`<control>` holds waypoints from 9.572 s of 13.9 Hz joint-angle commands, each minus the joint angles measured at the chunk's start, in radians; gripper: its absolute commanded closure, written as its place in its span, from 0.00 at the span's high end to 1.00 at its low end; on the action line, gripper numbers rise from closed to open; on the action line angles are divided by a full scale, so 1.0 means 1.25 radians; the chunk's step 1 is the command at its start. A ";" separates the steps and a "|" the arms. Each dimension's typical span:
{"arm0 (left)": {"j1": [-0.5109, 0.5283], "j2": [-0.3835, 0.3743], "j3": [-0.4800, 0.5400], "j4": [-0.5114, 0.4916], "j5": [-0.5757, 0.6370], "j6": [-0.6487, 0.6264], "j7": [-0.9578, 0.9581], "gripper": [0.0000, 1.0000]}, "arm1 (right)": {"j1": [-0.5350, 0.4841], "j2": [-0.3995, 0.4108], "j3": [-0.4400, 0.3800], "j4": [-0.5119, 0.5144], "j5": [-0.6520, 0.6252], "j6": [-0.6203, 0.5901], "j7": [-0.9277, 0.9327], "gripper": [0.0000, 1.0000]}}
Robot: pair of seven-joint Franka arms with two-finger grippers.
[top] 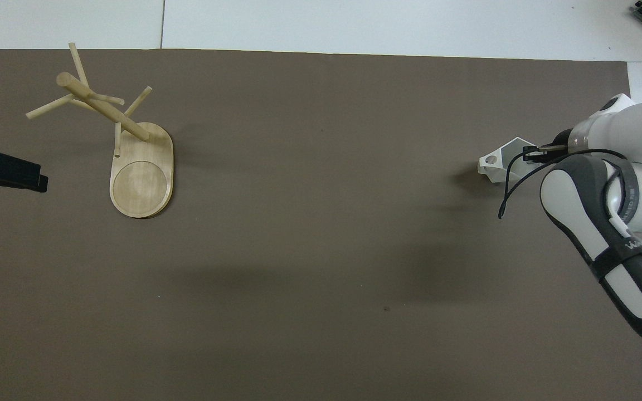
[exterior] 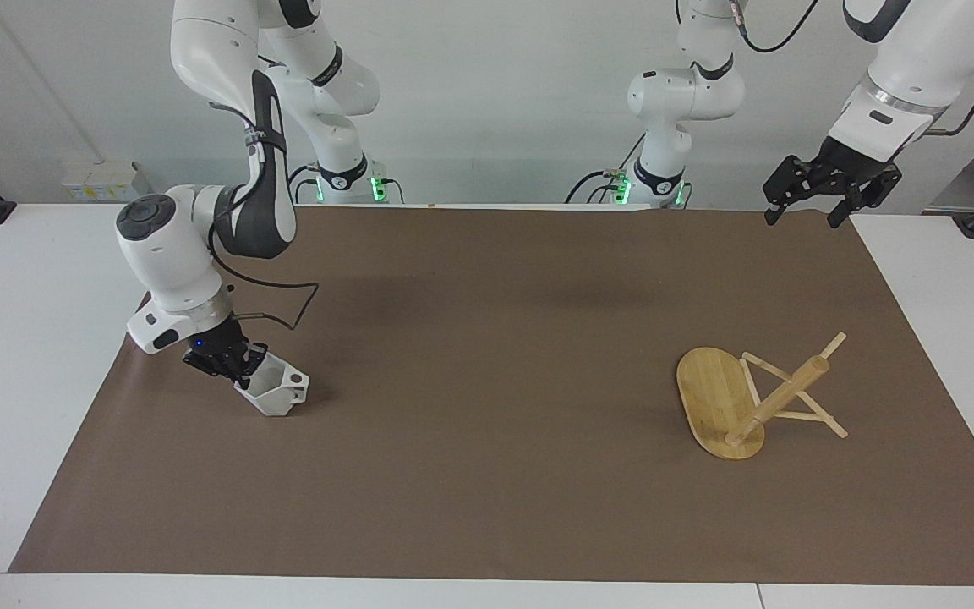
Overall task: Hang cup on rack
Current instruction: 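Lift the mug with the right gripper while the left gripper approaches, then bring the left gripper to the mug held by the right gripper, then grasp the mug with the left gripper and open the right gripper, then carry the mug toward the rack while the right gripper withdraws, then hook the mug onto a rack peg with the left gripper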
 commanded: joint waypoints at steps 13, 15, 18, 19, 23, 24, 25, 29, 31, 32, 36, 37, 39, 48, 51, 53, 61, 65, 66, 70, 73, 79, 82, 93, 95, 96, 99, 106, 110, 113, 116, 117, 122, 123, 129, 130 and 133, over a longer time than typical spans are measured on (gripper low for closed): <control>-0.028 -0.024 -0.014 -0.031 0.011 0.020 0.007 1.00 | -0.004 -0.142 0.027 0.259 0.454 -0.486 -0.046 0.00; -0.029 -0.027 -0.014 -0.041 0.011 0.048 0.007 1.00 | -0.004 -0.142 0.064 0.259 0.488 -0.488 -0.046 0.00; -0.035 -0.053 -0.016 -0.103 0.011 0.133 0.026 1.00 | -0.004 -0.149 0.121 0.248 0.551 -0.471 0.030 0.00; -0.055 -0.062 -0.019 -0.130 0.011 0.163 0.032 1.00 | -0.004 -0.148 0.137 0.248 0.552 -0.462 0.066 0.00; -0.078 -0.069 -0.021 -0.153 -0.012 0.223 0.125 1.00 | -0.004 -0.137 0.172 0.228 0.658 -0.457 0.082 0.00; -0.082 -0.071 -0.021 -0.161 -0.042 0.227 0.150 1.00 | -0.004 -0.135 0.185 0.226 0.666 -0.451 0.080 0.00; -0.082 -0.074 -0.021 -0.167 -0.062 0.251 0.167 1.00 | -0.004 -0.131 0.204 0.223 0.669 -0.439 0.080 0.00; -0.079 -0.075 -0.021 -0.174 -0.131 0.272 0.330 1.00 | -0.004 -0.093 0.286 0.213 0.670 -0.372 0.080 0.00; -0.076 -0.078 -0.021 -0.180 -0.170 0.269 0.419 1.00 | -0.003 -0.070 0.304 0.212 0.675 -0.347 0.080 0.00; -0.076 -0.081 -0.021 -0.189 -0.175 0.269 0.460 1.00 | -0.003 -0.063 0.312 0.213 0.676 -0.334 0.082 0.00; -0.078 -0.116 -0.020 -0.254 -0.261 0.269 0.638 1.00 | -0.001 -0.054 0.322 0.215 0.733 -0.315 0.084 0.00; -0.078 -0.129 -0.020 -0.272 -0.287 0.269 0.670 1.00 | -0.001 -0.053 0.323 0.215 0.733 -0.299 0.084 0.00; -0.087 -0.142 -0.021 -0.301 -0.309 0.275 0.707 1.00 | 0.002 -0.043 0.350 0.212 0.733 -0.260 0.086 0.00; -0.192 -0.114 -0.021 -0.317 -0.358 0.286 0.809 1.00 | 0.030 -0.027 0.389 0.190 0.727 -0.189 0.103 0.00; -0.210 -0.093 -0.023 -0.309 -0.375 0.288 0.830 1.00 | 0.030 -0.027 0.394 0.189 0.725 -0.187 0.118 0.00; -0.228 -0.075 -0.020 -0.284 -0.387 0.291 0.833 1.00 | 0.030 -0.027 0.397 0.189 0.724 -0.187 0.122 0.00; -0.217 -0.022 -0.020 -0.222 -0.441 0.329 0.835 1.00 | 0.030 -0.027 0.397 0.189 0.724 -0.182 0.130 0.00; -0.228 -0.021 -0.020 -0.223 -0.445 0.340 0.835 1.00 | 0.031 -0.027 0.397 0.189 0.724 -0.181 0.130 0.00; -0.228 -0.021 -0.021 -0.223 -0.451 0.345 0.835 1.00 | 0.031 -0.027 0.399 0.189 0.724 -0.181 0.130 0.00; -0.231 -0.021 -0.023 -0.225 -0.465 0.366 0.827 1.00 | 0.030 -0.027 0.402 0.190 0.724 -0.180 0.135 0.00; -0.235 -0.021 -0.021 -0.225 -0.457 0.358 0.820 0.66 | 0.031 -0.027 0.403 0.189 0.724 -0.169 0.143 0.00; -0.239 -0.021 -0.021 -0.225 -0.434 0.355 0.811 0.12 | 0.031 -0.027 0.403 0.190 0.724 -0.169 0.144 0.00; -0.238 -0.022 -0.021 -0.225 -0.419 0.355 0.804 0.00 | 0.031 -0.027 0.403 0.190 0.724 -0.167 0.144 0.00; -0.227 -0.022 -0.019 -0.230 -0.397 0.362 0.751 0.00 | 0.040 -0.027 0.403 0.190 0.724 -0.165 0.187 1.00; -0.224 -0.023 -0.015 -0.233 -0.364 0.365 0.716 0.00 | 0.040 -0.027 0.403 0.190 0.724 -0.165 0.186 1.00; -0.217 -0.024 -0.015 -0.238 -0.346 0.366 0.686 0.00 | 0.040 -0.027 0.403 0.190 0.724 -0.165 0.183 1.00; -0.185 -0.027 -0.015 -0.254 -0.327 0.367 0.617 0.00 | 0.040 -0.031 0.403 0.193 0.717 -0.165 0.176 1.00; -0.161 0.005 -0.015 -0.266 -0.217 0.426 0.264 0.00 | 0.037 -0.074 0.388 0.193 0.462 -0.167 0.087 1.00; -0.160 0.045 -0.014 -0.264 -0.189 0.469 0.203 0.00 | 0.034 -0.106 0.365 0.193 0.223 -0.180 0.090 1.00; -0.157 0.076 -0.010 -0.250 -0.171 0.493 0.109 0.00 | 0.033 -0.129 0.294 0.194 0.124 -0.202 0.089 1.00; -0.132 0.084 -0.009 -0.247 -0.171 0.491 0.047 0.00 | 0.033 -0.176 0.199 0.193 0.124 -0.265 0.090 1.00; -0.126 0.085 -0.009 -0.238 -0.171 0.488 0.031 0.00 | 0.033 -0.186 0.164 0.194 0.123 -0.286 0.090 1.00; -0.090 0.092 -0.010 -0.232 -0.171 0.500 -0.028 0.00 | 0.033 -0.196 0.032 0.194 -0.006 -0.297 0.090 1.00; -0.085 0.095 -0.010 -0.232 -0.171 0.512 -0.028 0.00 | 0.033 -0.197 0.016 0.194 -0.012 -0.299 0.090 1.00; -0.080 0.138 -0.012 -0.216 -0.181 0.571 -0.023 0.00 | 0.031 -0.205 -0.053 0.193 -0.016 -0.360 0.090 1.00; -0.080 0.139 -0.010 -0.214 -0.184 0.575 -0.024 0.00 | 0.031 -0.208 -0.054 0.190 -0.016 -0.382 0.090 1.00; -0.067 0.141 -0.010 -0.211 -0.201 0.574 -0.024 0.00 | 0.031 -0.213 -0.054 0.188 -0.017 -0.419 0.087 1.00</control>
